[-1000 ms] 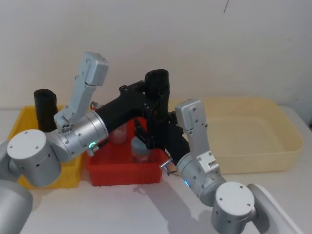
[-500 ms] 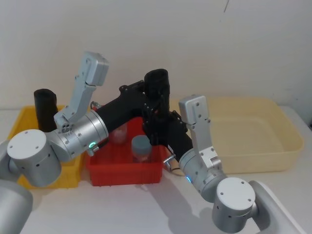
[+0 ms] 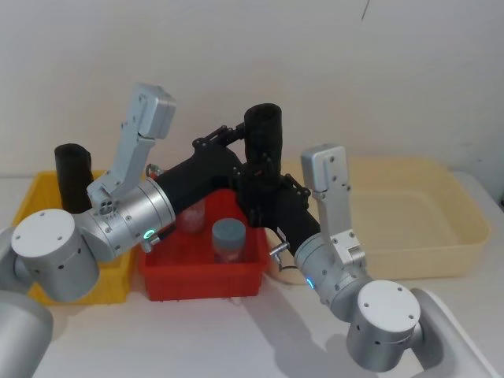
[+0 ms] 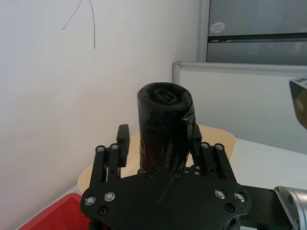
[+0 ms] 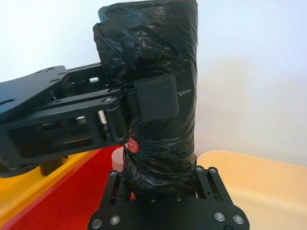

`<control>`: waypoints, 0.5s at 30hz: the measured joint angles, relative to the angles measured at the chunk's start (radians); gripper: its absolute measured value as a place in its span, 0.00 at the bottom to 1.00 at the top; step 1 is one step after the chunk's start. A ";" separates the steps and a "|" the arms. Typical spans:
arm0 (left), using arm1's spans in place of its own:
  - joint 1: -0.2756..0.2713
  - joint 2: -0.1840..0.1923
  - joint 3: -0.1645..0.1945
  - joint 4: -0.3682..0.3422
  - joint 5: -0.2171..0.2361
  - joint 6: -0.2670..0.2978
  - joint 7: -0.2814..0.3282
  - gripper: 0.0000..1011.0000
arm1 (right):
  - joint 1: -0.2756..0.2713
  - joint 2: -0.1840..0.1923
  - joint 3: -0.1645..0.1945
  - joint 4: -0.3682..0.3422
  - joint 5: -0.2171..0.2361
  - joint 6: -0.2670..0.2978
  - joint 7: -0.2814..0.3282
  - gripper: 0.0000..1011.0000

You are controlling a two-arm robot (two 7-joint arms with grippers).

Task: Pick up the garbage bag with the one hand and transfer it to the other hand.

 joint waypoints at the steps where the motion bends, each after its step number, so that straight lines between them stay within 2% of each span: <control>1: 0.000 0.000 0.000 0.000 0.000 0.000 0.000 0.73 | 0.000 -0.001 0.002 -0.001 0.001 0.002 0.001 0.55; 5: 0.000 0.000 0.000 0.000 0.000 0.000 0.000 0.86 | 0.006 -0.007 0.016 -0.002 0.007 0.015 0.001 0.55; 8: 0.000 0.000 0.000 0.000 0.000 0.000 0.000 0.91 | 0.015 -0.012 0.028 0.004 0.009 0.029 -0.007 0.55; 10: 0.000 0.000 0.000 0.000 0.000 0.000 0.000 0.98 | 0.021 -0.015 0.036 0.009 0.010 0.037 -0.012 0.55; 15: 0.000 0.000 0.000 0.000 0.000 0.000 0.000 0.99 | 0.042 -0.026 0.067 0.027 0.013 0.074 -0.041 0.55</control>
